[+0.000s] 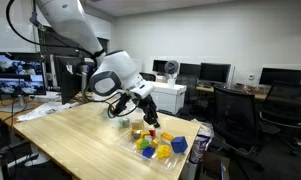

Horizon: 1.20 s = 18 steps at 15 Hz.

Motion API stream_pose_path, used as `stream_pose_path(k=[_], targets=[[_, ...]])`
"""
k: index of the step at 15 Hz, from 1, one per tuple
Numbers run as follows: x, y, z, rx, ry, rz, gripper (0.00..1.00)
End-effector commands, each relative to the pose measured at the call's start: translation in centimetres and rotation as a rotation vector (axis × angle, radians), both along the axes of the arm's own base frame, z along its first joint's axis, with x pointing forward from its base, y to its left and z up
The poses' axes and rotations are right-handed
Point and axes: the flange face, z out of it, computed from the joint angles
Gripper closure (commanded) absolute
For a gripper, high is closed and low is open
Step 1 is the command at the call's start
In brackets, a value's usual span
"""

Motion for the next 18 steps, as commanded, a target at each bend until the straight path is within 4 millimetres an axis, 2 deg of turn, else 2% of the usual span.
stream_pose_path(k=[1,2,4,5,7,8,9,10,11,13,14,15,16,17,18], targets=[[1.0,0.8,-5.6,0.011,0.088,-0.057,0.85],[1.7,2.2,-6.4,0.012,0.110,-0.068,0.35],[3.2,3.8,-7.2,-0.017,0.119,-0.085,0.11],[4.2,4.9,-5.9,-0.041,0.092,-0.077,0.00],[5.4,5.5,-0.5,-0.079,0.012,-0.060,0.00],[7.0,6.6,5.4,-0.082,-0.054,0.020,0.00],[9.6,9.3,9.9,-0.073,-0.085,0.127,0.00],[11.6,12.7,12.2,-0.074,-0.077,0.215,0.00],[13.6,16.8,13.5,-0.059,-0.061,0.296,0.00],[15.6,23.9,13.2,-0.045,-0.012,0.421,0.00],[16.7,31.1,9.0,-0.026,0.066,0.540,0.00],[17.2,34.1,5.7,0.013,0.137,0.606,0.00],[17.5,36.1,4.1,0.025,0.170,0.654,0.00],[17.4,38.7,1.3,0.039,0.224,0.719,0.00],[17.4,40.4,-1.4,0.035,0.294,0.784,0.00]])
